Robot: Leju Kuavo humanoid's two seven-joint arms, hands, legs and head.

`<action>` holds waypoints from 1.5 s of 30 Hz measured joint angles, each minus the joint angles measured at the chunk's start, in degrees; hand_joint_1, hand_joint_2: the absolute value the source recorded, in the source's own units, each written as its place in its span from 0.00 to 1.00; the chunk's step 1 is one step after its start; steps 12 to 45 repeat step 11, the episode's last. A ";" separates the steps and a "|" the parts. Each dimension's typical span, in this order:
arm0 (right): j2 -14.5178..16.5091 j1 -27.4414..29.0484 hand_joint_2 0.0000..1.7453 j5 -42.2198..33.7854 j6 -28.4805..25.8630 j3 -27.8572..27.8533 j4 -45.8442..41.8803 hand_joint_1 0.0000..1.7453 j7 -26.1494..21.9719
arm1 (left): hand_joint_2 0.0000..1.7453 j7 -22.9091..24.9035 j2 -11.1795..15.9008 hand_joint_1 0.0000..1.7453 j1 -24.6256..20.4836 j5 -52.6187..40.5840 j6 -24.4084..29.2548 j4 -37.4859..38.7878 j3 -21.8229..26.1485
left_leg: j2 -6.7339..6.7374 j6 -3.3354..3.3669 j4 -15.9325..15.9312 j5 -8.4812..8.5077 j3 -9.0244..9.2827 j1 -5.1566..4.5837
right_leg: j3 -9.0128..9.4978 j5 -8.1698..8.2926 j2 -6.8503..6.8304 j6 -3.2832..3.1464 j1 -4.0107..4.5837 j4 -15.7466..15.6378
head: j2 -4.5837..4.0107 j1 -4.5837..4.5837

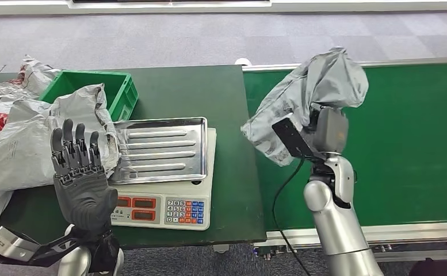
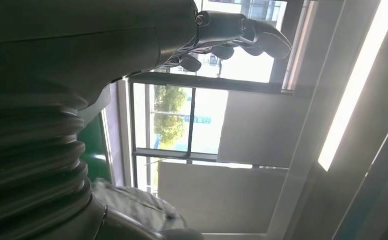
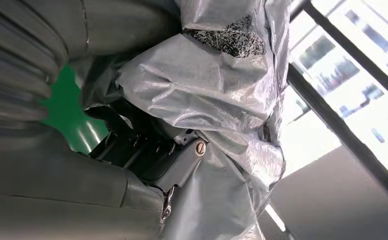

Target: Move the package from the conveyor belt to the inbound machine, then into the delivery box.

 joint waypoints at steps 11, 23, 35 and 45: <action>1.48 1.25 1.00 1.08 -7.67 -3.99 -10.38 1.00 -2.44 | 1.00 0.00 -0.23 0.00 -0.91 -0.16 -0.18 1.12 0.00 | 0.02 0.00 0.00 0.00 0.04 -0.05 | 0.02 0.01 0.01 0.01 -0.04 0.00 | 0.00 0.00; 1.48 1.25 1.00 1.08 -7.67 -3.99 -10.38 1.00 -2.44 | 1.00 0.00 -0.23 0.00 -0.91 -0.16 -0.18 1.12 0.00 | 0.02 0.00 0.00 0.00 0.04 -0.05 | 0.02 0.01 0.01 0.01 -0.04 0.00 | 0.00 0.00; 1.48 1.25 1.00 1.08 -7.67 -3.99 -10.38 1.00 -2.44 | 1.00 0.00 -0.23 0.00 -0.91 -0.16 -0.18 1.12 0.00 | 0.02 0.00 0.00 0.00 0.04 -0.05 | 0.02 0.01 0.01 0.01 -0.04 0.00 | 0.00 0.00; 1.48 1.25 1.00 1.08 -7.67 -3.99 -10.38 1.00 -2.44 | 1.00 0.00 -0.23 0.00 -0.91 -0.16 -0.18 1.12 0.00 | 0.02 0.00 0.00 0.00 0.04 -0.05 | 0.02 0.01 0.01 0.01 -0.04 0.00 | 0.00 0.00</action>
